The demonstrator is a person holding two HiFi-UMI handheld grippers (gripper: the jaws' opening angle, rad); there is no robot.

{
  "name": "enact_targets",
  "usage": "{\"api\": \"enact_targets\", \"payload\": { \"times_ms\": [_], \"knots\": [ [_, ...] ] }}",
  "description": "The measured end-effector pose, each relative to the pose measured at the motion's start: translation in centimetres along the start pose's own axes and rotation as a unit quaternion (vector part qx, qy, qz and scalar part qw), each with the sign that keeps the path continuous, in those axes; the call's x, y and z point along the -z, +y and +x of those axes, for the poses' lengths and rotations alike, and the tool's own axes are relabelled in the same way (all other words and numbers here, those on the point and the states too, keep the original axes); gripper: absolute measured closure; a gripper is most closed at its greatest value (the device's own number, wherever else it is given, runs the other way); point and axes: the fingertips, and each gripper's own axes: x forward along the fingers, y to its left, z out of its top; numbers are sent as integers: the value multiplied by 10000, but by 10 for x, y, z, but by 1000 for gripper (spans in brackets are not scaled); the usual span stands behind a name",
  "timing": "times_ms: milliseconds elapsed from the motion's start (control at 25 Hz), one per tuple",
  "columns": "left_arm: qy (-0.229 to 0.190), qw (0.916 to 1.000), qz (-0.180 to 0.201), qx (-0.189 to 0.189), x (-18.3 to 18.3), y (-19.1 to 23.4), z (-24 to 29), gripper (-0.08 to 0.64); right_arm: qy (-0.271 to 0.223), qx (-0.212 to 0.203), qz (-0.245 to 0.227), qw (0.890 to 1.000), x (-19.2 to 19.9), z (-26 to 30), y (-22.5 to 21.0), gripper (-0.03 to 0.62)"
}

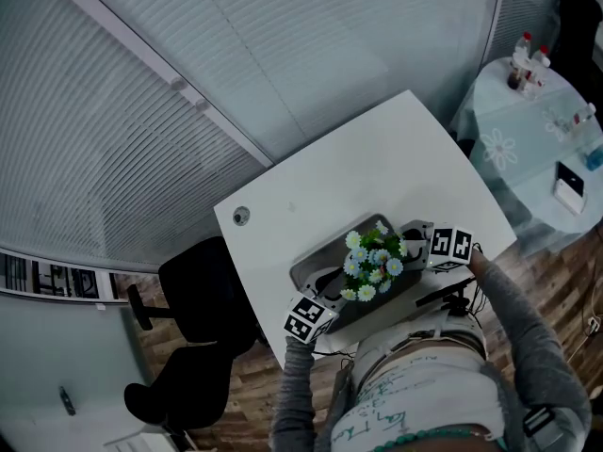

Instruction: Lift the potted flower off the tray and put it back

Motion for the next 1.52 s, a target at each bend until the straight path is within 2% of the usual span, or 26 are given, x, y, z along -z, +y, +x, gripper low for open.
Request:
{"api": "enact_targets", "payload": {
  "times_ms": [320,520,880,1120,1520],
  "knots": [
    [-54,9999,-82,39,-2,2,2,291,-36,-56,62,10000,0,4,-2,263],
    [38,9998,-61,202,-1,-1,10,204,49,-246,70,9997,6,10,-2,238],
    [195,9993,156,292,-5,1,31,173,183,-354,-153,9991,2,26,-1,230],
    [206,9991,174,315,-4,4,36,166,273,-438,-306,9982,2,35,-3,218],
    [206,9989,75,407,-3,6,43,146,178,-600,-156,9979,1,38,-3,209]
  ]
}}
